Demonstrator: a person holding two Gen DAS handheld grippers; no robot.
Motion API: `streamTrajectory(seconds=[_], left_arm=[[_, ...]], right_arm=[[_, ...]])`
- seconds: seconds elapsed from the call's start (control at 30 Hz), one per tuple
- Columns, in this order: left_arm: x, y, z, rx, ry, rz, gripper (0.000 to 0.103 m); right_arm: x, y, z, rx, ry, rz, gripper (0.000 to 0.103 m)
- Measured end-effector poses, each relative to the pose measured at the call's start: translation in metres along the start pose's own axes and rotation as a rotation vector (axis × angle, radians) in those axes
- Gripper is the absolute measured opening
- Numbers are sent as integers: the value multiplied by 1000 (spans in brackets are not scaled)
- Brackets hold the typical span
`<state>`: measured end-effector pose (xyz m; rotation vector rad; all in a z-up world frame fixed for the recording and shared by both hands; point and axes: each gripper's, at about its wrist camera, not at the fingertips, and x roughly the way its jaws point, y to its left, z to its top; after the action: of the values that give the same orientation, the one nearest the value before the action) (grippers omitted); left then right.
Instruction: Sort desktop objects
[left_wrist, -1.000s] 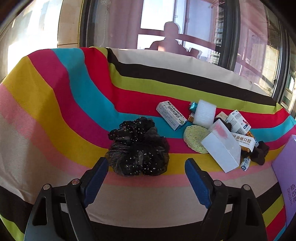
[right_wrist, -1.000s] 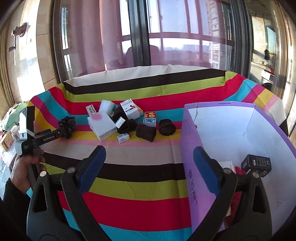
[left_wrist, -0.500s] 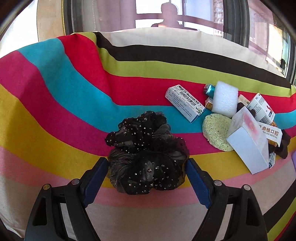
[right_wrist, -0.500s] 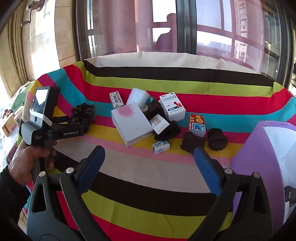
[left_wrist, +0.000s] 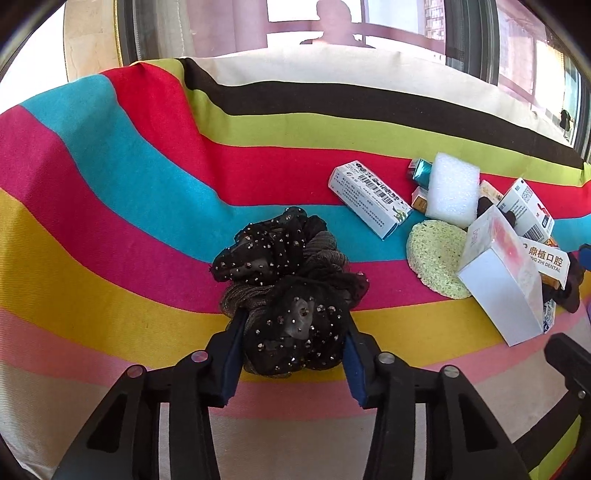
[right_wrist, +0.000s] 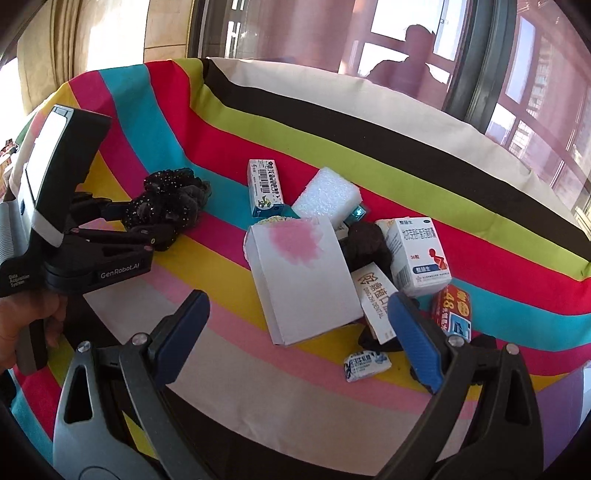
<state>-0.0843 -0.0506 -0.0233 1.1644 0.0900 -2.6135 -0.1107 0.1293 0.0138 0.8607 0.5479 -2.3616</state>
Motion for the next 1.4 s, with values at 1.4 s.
streamTrajectory(seconds=[1.4], left_arm=[[-25,14,2,-73,-146,-24,46]], right_arm=[[-19,-20,-68,195,37,192,69]])
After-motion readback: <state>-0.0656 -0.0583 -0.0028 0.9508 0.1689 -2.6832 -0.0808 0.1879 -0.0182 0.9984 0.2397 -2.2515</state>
